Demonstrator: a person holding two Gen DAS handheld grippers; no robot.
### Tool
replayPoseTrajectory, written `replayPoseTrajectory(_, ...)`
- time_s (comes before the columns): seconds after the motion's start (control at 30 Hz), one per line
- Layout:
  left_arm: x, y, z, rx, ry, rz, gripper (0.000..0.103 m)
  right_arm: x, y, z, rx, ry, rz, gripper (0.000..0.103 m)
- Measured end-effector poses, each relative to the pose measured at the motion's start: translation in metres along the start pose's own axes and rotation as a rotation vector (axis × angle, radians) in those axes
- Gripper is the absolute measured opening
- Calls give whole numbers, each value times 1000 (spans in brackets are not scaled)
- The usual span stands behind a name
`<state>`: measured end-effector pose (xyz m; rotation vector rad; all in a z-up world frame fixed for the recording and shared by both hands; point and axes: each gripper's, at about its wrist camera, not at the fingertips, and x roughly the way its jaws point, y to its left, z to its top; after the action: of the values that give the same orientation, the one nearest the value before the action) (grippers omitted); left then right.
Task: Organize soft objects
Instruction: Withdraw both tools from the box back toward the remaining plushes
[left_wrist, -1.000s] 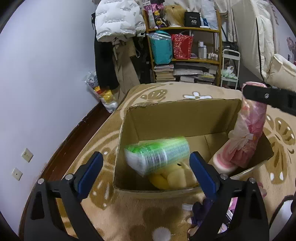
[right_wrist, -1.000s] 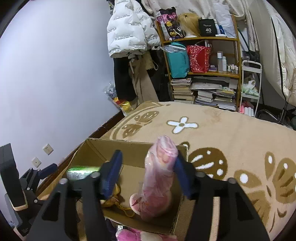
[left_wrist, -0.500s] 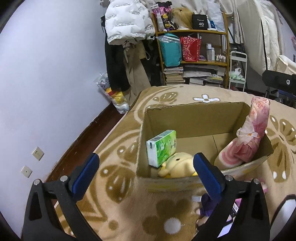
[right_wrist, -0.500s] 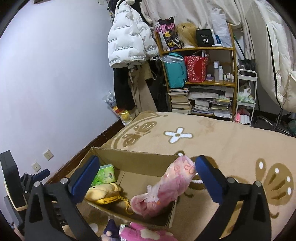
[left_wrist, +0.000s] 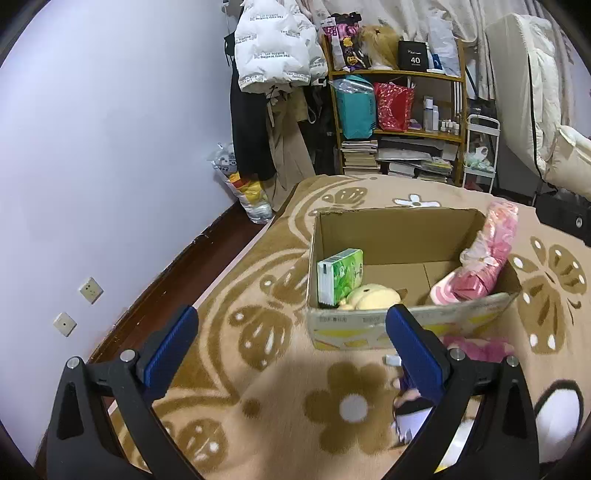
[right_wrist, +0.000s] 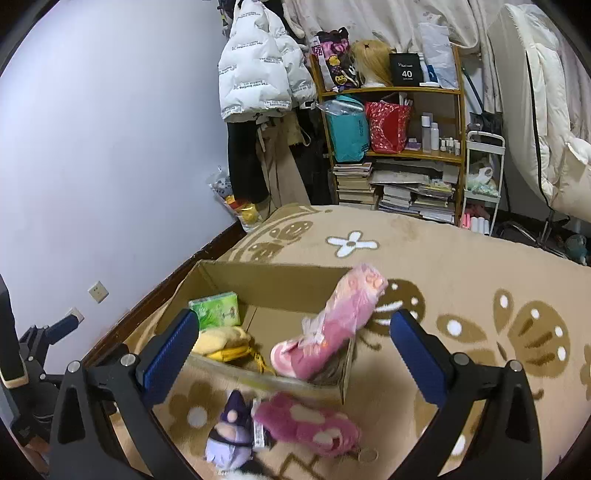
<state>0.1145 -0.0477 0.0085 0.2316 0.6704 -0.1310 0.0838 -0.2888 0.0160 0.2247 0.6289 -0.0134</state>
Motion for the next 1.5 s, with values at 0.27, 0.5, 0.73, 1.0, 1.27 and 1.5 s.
replayPoseTrajectory(0.27, -25, 8, -17, -49, 3, -10, 101, -29, 9, -19, 5, 19, 0, 103)
replayPoseTrajectory(0.5, -43, 12, -29, -62, 7, -10, 101, -45, 20, -34, -17, 27, -37, 103)
replayPoseTrajectory(0.73, -57, 11, -39, -54, 8, -21, 101, -55, 19, -48, 8, 36, -39, 103)
replayPoseTrajectory(1.0, -58, 9, -47, -47, 15, -31, 101, -56, 13, -62, 32, 57, -52, 103)
replayPoseTrajectory(1.27, -44, 6, -53, -41, 48, -39, 101, -40, 12, -80, 22, 103, -63, 103)
replayPoseTrajectory(1.5, -29, 0, -55, -42, 83, -62, 101, -17, 11, -98, 32, 164, -65, 103)
